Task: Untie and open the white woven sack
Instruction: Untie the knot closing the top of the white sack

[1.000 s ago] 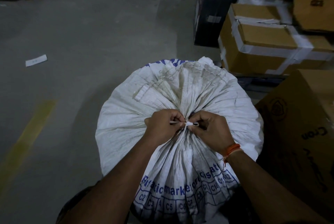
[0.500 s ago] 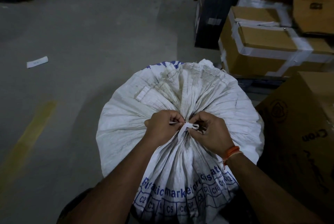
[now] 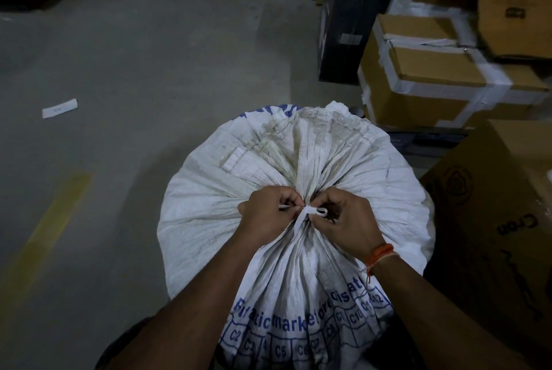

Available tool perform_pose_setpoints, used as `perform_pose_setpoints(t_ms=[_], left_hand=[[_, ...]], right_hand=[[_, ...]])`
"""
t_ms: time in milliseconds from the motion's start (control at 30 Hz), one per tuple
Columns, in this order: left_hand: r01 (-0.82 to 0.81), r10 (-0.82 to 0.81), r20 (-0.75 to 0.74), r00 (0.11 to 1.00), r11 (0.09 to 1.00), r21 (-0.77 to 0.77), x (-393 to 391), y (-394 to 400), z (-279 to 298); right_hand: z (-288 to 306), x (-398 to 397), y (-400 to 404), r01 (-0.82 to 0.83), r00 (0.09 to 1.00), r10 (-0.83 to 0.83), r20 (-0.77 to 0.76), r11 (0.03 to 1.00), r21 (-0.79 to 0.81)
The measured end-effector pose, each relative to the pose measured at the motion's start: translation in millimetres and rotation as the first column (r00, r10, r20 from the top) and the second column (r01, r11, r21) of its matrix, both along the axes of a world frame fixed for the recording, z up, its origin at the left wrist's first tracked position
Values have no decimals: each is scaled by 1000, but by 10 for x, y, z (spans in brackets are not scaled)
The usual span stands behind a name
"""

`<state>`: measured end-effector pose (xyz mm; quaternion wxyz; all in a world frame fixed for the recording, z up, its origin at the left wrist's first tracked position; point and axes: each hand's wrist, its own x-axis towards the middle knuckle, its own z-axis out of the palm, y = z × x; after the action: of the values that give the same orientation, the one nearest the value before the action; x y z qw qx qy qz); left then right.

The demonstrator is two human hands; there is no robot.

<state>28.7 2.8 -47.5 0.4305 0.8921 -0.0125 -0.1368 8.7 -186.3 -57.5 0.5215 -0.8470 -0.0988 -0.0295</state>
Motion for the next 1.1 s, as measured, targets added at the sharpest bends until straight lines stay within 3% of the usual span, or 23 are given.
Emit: perform_pose_setpoints(t_ms=[467, 1100], left_hand=[[8, -9, -17, 1000, 997, -75, -36, -53, -22], [-9, 9, -5, 1000, 999, 35, -9, 61, 57]], right_hand=[[-9, 7, -3, 5, 1000, -5, -22, 1000, 16], [-37, 20, -14, 6, 1000, -5, -20, 1000, 18]])
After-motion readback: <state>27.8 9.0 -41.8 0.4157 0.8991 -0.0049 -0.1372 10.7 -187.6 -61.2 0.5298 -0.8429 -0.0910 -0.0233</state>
